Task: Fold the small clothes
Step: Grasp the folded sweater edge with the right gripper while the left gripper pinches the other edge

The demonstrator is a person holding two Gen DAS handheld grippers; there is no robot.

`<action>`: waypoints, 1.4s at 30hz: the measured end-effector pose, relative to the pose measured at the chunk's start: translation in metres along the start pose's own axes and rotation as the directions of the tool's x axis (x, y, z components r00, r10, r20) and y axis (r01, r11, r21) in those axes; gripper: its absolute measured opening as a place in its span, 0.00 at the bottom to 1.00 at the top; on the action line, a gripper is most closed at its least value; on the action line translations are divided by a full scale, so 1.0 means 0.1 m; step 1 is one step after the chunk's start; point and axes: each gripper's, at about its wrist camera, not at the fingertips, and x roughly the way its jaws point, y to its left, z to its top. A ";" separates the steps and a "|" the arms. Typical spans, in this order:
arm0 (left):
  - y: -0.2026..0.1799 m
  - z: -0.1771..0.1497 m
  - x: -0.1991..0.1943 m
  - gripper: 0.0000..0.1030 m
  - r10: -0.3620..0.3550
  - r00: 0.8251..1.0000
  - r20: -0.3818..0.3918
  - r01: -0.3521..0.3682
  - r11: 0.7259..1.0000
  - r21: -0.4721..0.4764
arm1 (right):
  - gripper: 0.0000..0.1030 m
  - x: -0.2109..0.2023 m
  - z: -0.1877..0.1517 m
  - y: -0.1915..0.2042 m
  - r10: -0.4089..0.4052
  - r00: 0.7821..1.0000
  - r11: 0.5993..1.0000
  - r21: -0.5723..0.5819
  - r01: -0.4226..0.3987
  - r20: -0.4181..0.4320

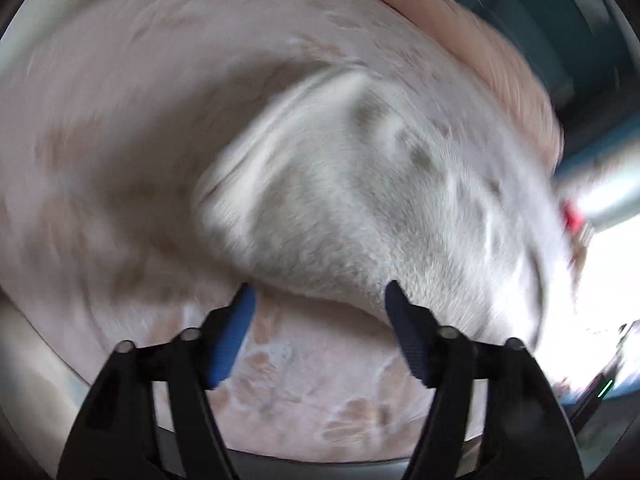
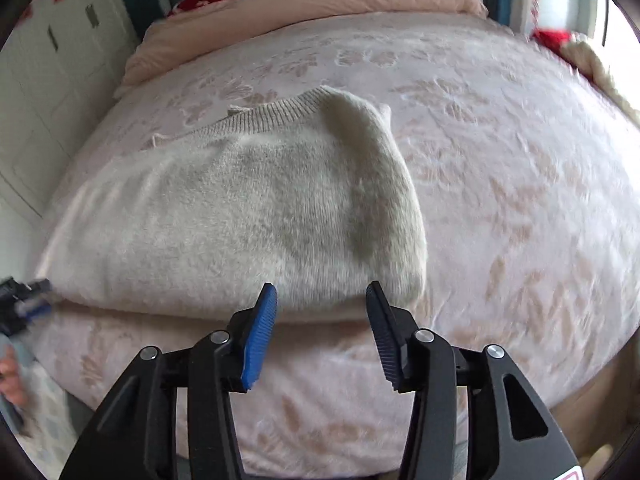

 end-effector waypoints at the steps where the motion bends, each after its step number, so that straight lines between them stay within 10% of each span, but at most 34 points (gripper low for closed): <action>1: 0.09 -0.01 0.01 0.72 -0.018 1.000 0.009 0.019 0.997 -0.071 | 0.55 0.01 -0.05 -0.07 0.034 0.999 0.999 0.042 -0.033 -0.009; 5: 0.37 0.07 0.13 0.79 -0.135 0.990 0.044 0.142 0.944 -0.297 | 0.55 0.13 -0.13 -0.28 0.147 0.989 0.970 0.201 -0.139 -0.024; 12: 0.39 0.34 0.28 0.86 -0.135 0.986 0.096 0.160 0.919 -0.359 | 0.61 0.48 -0.01 -0.64 0.326 0.943 0.810 0.496 -0.313 0.064; 15: 0.37 0.41 0.31 0.68 -0.140 0.985 0.100 0.168 0.908 -0.384 | 0.58 0.57 0.06 -0.65 0.358 0.928 0.760 0.544 -0.356 0.108; 17: 0.36 0.46 0.31 0.35 -0.127 0.989 0.080 0.148 0.914 -0.379 | 0.22 0.54 0.15 -0.60 0.370 0.921 0.764 0.524 -0.377 0.123; 23: 0.41 0.36 -0.29 0.18 -0.115 0.990 0.080 0.132 0.954 -0.270 | 0.18 -0.12 0.31 -0.38 0.306 0.944 0.876 0.351 -0.329 0.123; 29: 0.58 -0.16 -0.61 0.18 -0.055 0.997 -0.059 0.043 0.979 -0.197 | 0.25 -0.37 -0.23 -0.38 0.147 0.987 0.972 0.195 -0.131 -0.069; 33: 0.64 -0.33 -0.39 0.29 0.000 0.999 -0.051 -0.010 0.981 -0.194 | 0.37 -0.29 -0.38 -0.48 0.014 0.996 0.977 0.214 0.004 -0.083; 36: 0.52 -0.29 -0.37 0.62 0.018 1.000 0.017 -0.015 0.984 -0.175 | 0.41 -0.69 -0.11 -0.24 -0.123 0.989 0.983 0.146 0.110 0.086; 39: 0.47 -0.26 -0.30 0.77 -0.029 0.999 0.041 0.036 0.980 -0.198 | 0.35 -0.81 0.26 0.47 -0.055 0.989 0.993 -0.099 0.069 0.135; 42: 0.48 -0.25 -0.12 0.78 -0.037 0.999 0.015 0.039 0.964 -0.265 | 0.07 -0.52 0.51 1.16 0.104 0.994 0.961 -0.261 -0.092 0.033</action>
